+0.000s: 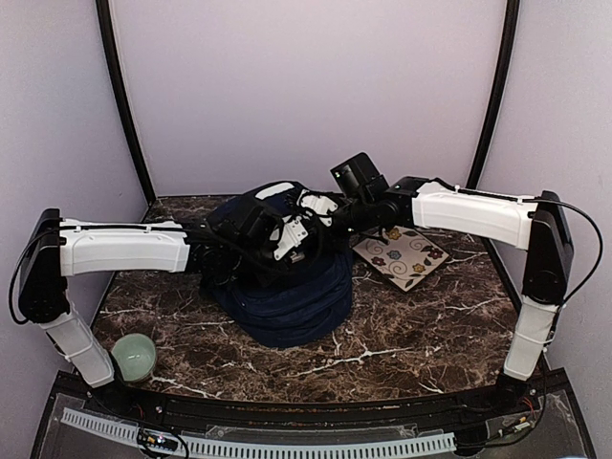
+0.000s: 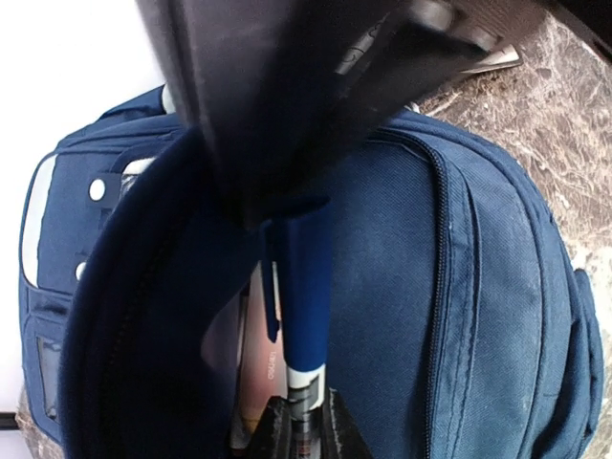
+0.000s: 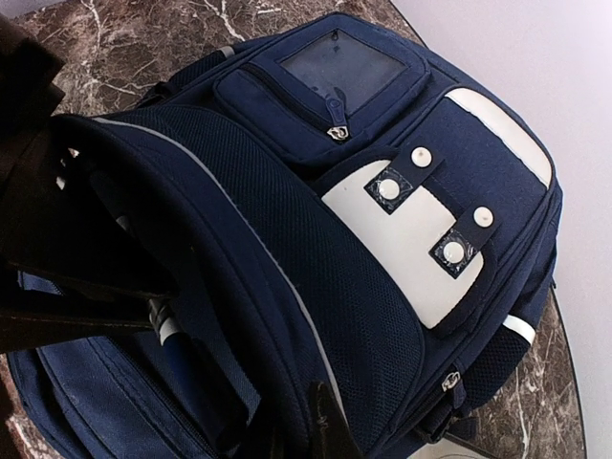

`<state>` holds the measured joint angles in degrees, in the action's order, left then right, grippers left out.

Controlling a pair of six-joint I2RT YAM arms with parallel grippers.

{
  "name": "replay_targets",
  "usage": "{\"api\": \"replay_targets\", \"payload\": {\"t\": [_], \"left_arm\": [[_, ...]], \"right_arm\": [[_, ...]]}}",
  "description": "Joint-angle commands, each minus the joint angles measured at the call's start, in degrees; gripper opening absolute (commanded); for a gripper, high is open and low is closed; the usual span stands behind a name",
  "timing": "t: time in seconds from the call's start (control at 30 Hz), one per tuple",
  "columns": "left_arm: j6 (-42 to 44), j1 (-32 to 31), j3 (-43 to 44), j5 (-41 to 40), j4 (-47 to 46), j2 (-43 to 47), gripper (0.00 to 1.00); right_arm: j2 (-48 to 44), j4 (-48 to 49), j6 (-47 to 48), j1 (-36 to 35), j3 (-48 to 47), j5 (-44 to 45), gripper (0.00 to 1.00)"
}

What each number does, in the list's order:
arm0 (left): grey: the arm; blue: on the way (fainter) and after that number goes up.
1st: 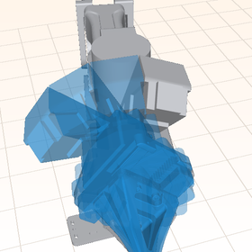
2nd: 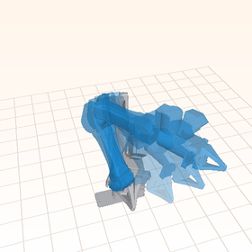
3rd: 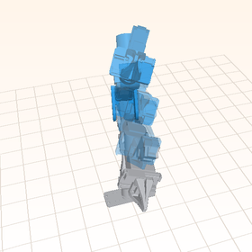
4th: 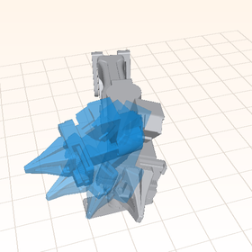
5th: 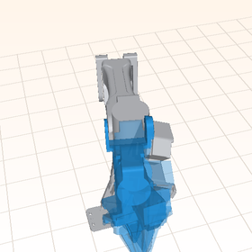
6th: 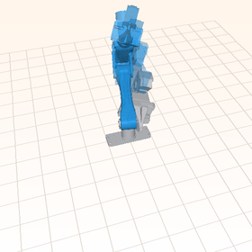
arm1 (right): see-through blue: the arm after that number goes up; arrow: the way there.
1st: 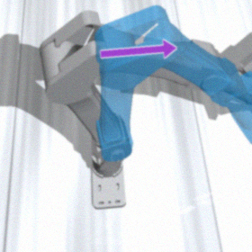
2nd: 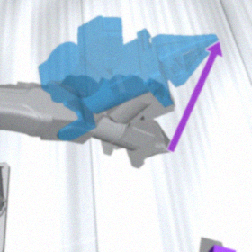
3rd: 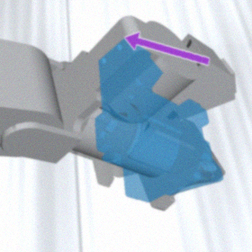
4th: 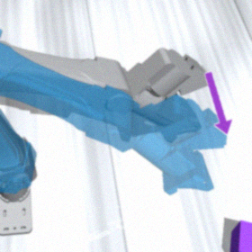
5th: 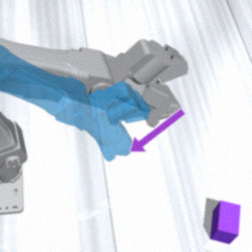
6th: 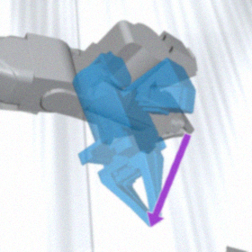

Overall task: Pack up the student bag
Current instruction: Place the pen in the upper front pocket of the bag.

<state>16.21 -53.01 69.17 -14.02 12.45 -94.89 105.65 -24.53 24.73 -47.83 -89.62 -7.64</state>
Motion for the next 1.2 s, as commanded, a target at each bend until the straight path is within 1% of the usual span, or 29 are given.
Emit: {"api": "replay_targets", "payload": {"t": [0.0, 0.17, 0.33, 0.47, 0.57, 0.63, 0.7, 0.83, 0.97, 1.0, 1.1, 1.17], "left_arm": [[6.98, -1.21, -2.49, -1.28, -2.18, -2.47, 0.13], [6.96, -1.21, -2.11, -2.24, -2.55, -2.66, 0.22], [6.06, -1.30, -2.37, -1.31, -1.64, -0.87, 0.28], [5.00, -1.63, -2.45, 0.58, 0.56, 1.44, 0.29], [3.32, -2.08, -2.31, 5.63, 2.92, 4.68, 0.29], [1.91, -2.12, -1.59, 12.89, 6.05, 6.90, 0.29], [-0.99, -2.25, -0.64, 17.89, 9.38, 9.11, 0.29], [-5.38, -2.53, -1.84, 21.63, 13.06, 15.34, 0.29], [-7.95, -2.53, -6.14, 22.08, 13.82, 24.55, 0.29], [-8.47, -2.49, -7.44, 20.94, 14.05, 26.37, 0.29], [-10.45, -1.80, -11.98, 14.15, 14.10, 30.34, 0.33], [-11.87, 0.03, -14.52, 12.38, 13.75, 31.73, 0.36]], "right_arm": [[-1.74, 4.41, -1.02, -1.12, -2.05, -2.03, 0.07], [-1.75, 4.52, -1.01, -1.15, -1.81, -2.05, 0.07], [-1.52, 4.61, -0.96, -1.19, -1.90, -1.94, 0.07], [-1.27, 4.51, -1.00, -1.14, -2.04, -2.05, 0.07], [-1.24, 4.61, -0.92, -1.13, -1.92, -1.65, 0.07], [-1.23, 4.60, -0.72, -1.12, -1.75, -1.50, 0.07], [-1.21, 4.32, -0.34, -1.14, -1.36, -1.40, 0.07], [-1.92, 3.91, 1.15, -1.16, 0.97, -0.71, 0.07], [-3.16, 3.81, 3.05, -1.14, 4.36, 0.01, 0.07], [-3.35, 3.62, 3.49, -1.15, 5.05, 0.15, 0.07], [-4.28, 2.98, 6.05, -1.12, 7.74, 0.35, 0.08], [-5.13, 2.92, 7.62, -1.17, 9.81, 0.51, 0.09]]}}
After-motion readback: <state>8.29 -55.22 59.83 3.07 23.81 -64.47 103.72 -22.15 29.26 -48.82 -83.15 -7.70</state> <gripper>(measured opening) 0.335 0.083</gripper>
